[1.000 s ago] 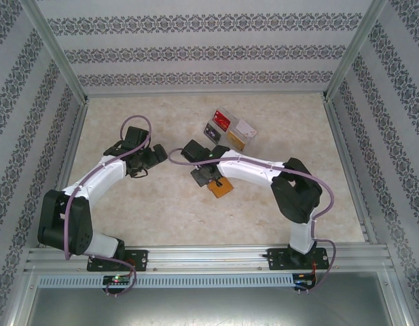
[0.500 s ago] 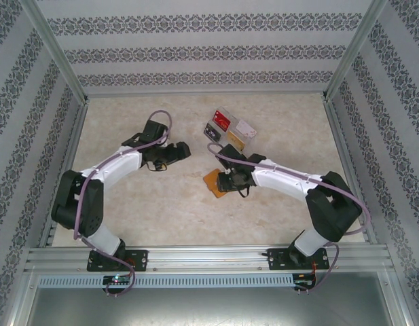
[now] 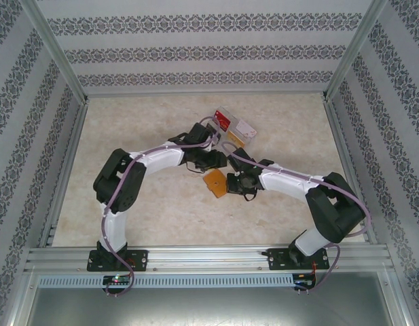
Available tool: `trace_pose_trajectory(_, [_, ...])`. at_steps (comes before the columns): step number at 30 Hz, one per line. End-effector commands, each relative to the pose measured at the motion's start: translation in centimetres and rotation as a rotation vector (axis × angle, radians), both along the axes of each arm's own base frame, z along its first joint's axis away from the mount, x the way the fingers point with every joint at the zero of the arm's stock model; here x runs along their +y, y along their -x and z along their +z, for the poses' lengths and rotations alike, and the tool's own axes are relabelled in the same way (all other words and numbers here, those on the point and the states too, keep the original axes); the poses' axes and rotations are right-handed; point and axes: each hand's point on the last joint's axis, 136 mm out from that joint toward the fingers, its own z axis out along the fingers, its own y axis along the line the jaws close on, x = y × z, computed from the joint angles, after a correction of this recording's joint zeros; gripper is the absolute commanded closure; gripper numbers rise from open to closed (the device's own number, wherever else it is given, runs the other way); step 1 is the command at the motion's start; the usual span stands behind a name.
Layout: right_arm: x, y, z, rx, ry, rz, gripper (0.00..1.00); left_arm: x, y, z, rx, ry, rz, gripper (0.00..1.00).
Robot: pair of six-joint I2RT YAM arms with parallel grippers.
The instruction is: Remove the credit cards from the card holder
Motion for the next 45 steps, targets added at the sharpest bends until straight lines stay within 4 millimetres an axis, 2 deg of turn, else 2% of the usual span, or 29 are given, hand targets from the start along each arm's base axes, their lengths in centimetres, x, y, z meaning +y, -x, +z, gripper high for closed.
trace_pose_trajectory(1, [0.4,-1.2,-0.2,-0.006,-0.010,-0.010,0.83,-0.3,0.1,-1.1,0.034,-0.016,-0.007,0.58])
trace_pose_trajectory(4, [0.6,-2.1,-0.4,-0.014,-0.004,-0.001,0.83,0.5,0.7,-2.3,0.062,-0.058,-0.003,0.61])
trace_pose_trajectory(11, [2.2,-4.4,-0.6,-0.028,-0.023,0.042,0.84,4.4,3.1,-3.8,0.091,-0.183,0.041,0.62])
trace_pose_trajectory(16, [3.9,-6.2,0.3,-0.071,-0.061,0.080,0.83,7.1,5.4,-3.1,0.109,-0.207,0.096,0.62])
trace_pose_trajectory(19, [4.5,-6.7,1.7,-0.103,-0.092,0.093,0.81,7.7,6.1,-1.5,0.101,-0.186,0.108,0.59])
trace_pose_trajectory(21, [4.4,-6.4,2.4,-0.108,-0.109,0.092,0.79,7.6,5.9,-0.2,0.080,-0.168,0.104,0.56])
trace_pose_trajectory(24, [4.1,-4.7,2.6,-0.080,-0.130,0.089,0.79,7.5,5.4,1.0,0.051,-0.160,0.096,0.53])
trace_pose_trajectory(28, [3.9,-1.8,2.2,-0.033,-0.159,0.072,0.79,8.0,4.7,0.1,0.073,-0.184,0.089,0.52])
trace_pose_trajectory(32, [5.0,0.0,1.6,0.019,-0.253,0.044,0.78,8.0,4.1,-0.9,0.072,-0.197,0.083,0.52])
trace_pose_trajectory(36, [5.8,0.2,0.7,0.052,-0.255,0.049,0.79,7.5,4.2,-1.8,0.096,-0.181,0.080,0.51])
trace_pose_trajectory(39, [5.7,-0.3,0.2,0.057,-0.233,0.040,0.79,8.0,4.3,-2.5,0.108,-0.205,0.089,0.52])
trace_pose_trajectory(45, [5.0,-2.6,-0.3,0.031,-0.197,0.036,0.79,8.7,5.0,-3.1,0.122,-0.215,0.105,0.52])
